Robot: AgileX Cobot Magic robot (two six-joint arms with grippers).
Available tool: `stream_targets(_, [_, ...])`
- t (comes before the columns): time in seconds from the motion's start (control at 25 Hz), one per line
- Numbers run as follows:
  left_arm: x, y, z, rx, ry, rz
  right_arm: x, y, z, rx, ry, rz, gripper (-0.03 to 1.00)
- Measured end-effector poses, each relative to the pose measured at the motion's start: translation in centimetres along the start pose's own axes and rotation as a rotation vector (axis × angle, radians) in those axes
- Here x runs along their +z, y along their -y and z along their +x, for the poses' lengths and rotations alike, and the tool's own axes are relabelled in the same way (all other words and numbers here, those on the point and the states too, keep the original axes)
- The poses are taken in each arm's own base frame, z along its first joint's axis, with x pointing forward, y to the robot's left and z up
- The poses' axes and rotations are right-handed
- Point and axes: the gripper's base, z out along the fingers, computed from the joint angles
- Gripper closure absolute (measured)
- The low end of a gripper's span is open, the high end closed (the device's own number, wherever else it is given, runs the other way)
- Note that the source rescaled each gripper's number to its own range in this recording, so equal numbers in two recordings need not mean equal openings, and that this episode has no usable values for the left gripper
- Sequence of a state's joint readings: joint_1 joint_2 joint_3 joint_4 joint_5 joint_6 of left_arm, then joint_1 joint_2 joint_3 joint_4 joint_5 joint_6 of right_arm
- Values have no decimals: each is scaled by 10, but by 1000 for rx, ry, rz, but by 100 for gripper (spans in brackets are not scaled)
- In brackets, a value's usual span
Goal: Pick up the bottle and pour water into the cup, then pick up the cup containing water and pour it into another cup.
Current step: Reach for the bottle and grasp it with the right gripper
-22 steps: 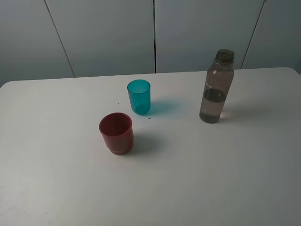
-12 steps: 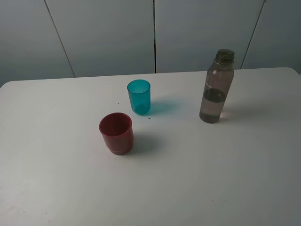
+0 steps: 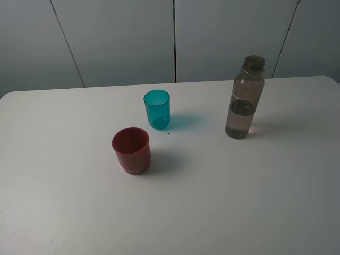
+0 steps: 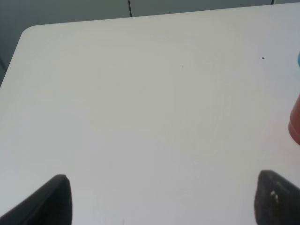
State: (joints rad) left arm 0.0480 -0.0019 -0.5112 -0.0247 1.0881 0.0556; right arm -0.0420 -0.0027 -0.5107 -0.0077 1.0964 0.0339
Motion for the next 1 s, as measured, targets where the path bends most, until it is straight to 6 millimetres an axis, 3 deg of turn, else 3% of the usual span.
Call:
stream_targets(0.8, [0, 0, 0, 0, 0, 0, 0, 0, 0, 1, 0, -2, -3])
stream_targets(1.0, [0, 0, 0, 0, 0, 0, 2, -6, -1, 36, -17, -68, -3])
